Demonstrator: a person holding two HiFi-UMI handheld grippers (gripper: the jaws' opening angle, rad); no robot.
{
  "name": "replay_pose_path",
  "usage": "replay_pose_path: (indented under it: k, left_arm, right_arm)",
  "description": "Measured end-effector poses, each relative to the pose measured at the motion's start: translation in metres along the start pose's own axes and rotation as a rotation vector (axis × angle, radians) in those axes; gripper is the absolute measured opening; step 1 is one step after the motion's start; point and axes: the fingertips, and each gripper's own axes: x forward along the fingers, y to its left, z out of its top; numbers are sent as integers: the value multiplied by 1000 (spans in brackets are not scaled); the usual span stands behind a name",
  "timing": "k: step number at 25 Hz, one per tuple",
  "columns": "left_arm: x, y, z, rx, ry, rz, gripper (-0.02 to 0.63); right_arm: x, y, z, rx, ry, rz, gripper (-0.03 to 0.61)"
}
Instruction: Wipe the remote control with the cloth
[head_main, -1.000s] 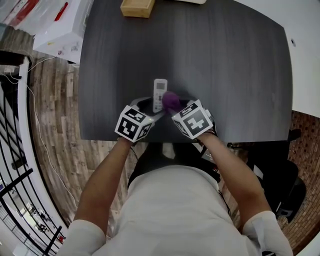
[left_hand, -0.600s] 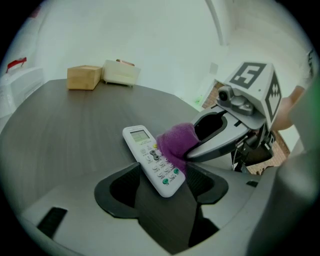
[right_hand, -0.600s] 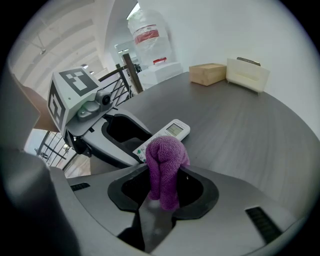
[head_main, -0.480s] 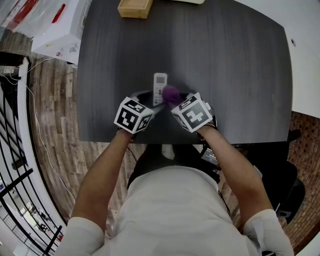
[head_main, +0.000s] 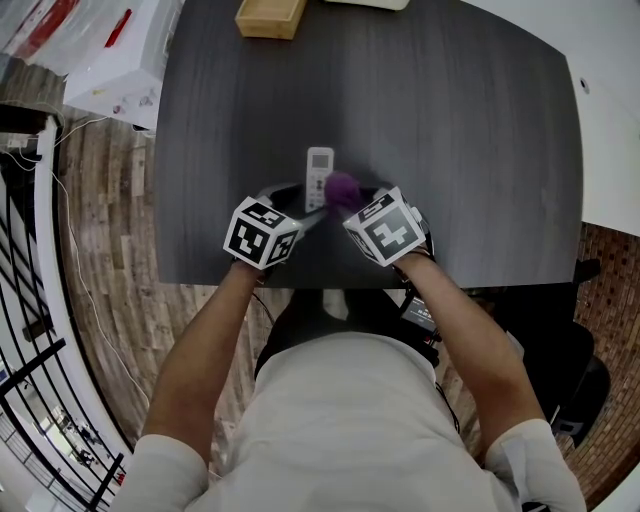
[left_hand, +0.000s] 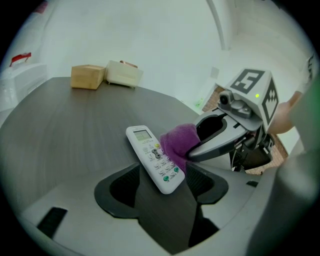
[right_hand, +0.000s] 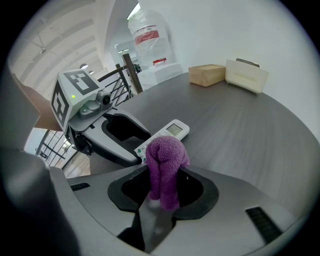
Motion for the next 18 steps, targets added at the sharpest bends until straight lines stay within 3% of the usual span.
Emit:
replay_pose_path:
  k: [18]
  left_arm:
    - [-46, -2, -5, -70, -110, 35, 290]
  right_arm:
    - [-33, -15, -6, 53, -61, -74, 137]
